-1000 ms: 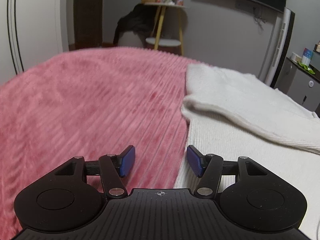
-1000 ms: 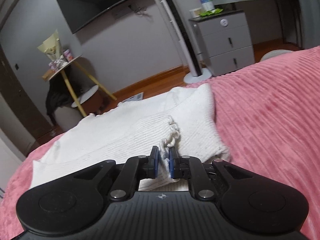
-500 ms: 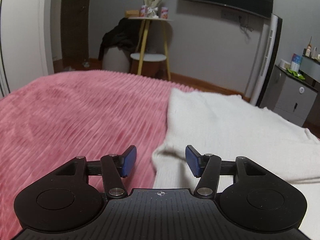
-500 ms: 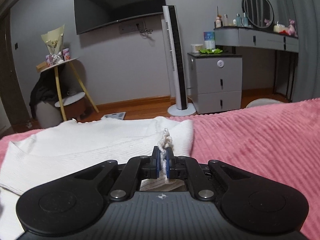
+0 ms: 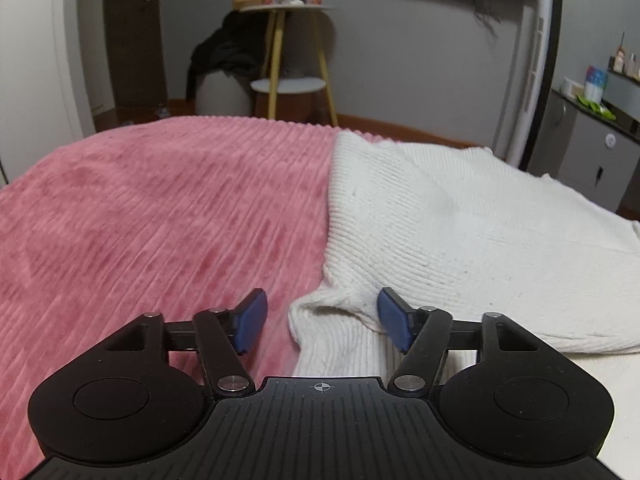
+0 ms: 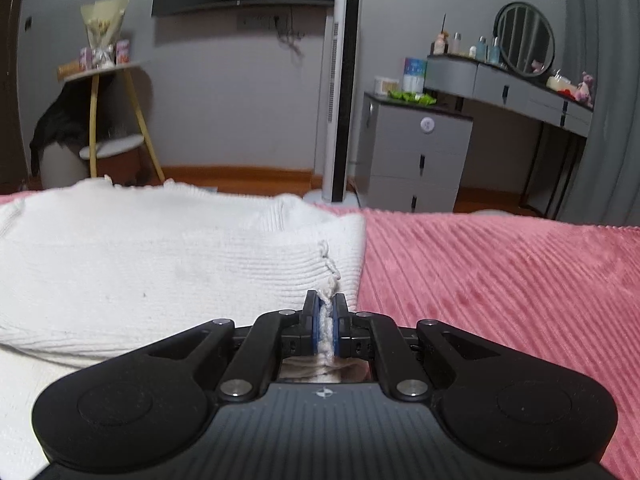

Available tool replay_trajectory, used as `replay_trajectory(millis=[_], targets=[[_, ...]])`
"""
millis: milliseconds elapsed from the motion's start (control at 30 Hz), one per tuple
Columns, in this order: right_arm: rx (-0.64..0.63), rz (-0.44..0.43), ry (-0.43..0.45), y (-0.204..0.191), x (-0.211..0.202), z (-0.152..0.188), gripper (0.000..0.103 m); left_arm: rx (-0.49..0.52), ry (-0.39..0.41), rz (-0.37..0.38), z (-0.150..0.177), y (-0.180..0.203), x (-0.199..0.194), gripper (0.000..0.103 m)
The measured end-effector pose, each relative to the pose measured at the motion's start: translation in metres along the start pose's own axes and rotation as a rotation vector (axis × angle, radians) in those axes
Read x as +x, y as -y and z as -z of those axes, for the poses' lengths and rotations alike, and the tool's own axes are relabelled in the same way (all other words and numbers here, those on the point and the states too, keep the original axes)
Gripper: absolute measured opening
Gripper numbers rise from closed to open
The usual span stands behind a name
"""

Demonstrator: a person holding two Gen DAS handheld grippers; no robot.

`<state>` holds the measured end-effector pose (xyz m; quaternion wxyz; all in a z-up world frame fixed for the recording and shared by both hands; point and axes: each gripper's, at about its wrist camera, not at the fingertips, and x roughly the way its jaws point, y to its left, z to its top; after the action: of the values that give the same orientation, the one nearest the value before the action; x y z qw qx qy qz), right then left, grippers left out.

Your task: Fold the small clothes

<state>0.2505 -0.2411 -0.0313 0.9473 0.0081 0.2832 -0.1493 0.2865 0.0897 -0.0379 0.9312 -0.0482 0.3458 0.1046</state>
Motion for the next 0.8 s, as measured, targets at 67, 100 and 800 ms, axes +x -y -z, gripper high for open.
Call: replay_trajectory(millis=[67, 100, 800], targets=[[0.020, -0.002, 0.003, 0.005, -0.004, -0.002, 0.010, -0.025, -0.025, 0.007, -0.008, -0.004, -0.007, 0.069], [0.041, -0.016, 0.009, 0.011, -0.008, -0.003, 0.017, -0.044, -0.020, 0.022, -0.010, -0.006, -0.015, 0.069], [0.156, -0.096, -0.138, 0.044, -0.070, 0.011, 0.024, 0.094, -0.103, 0.060, 0.034, -0.005, -0.077, 0.090]])
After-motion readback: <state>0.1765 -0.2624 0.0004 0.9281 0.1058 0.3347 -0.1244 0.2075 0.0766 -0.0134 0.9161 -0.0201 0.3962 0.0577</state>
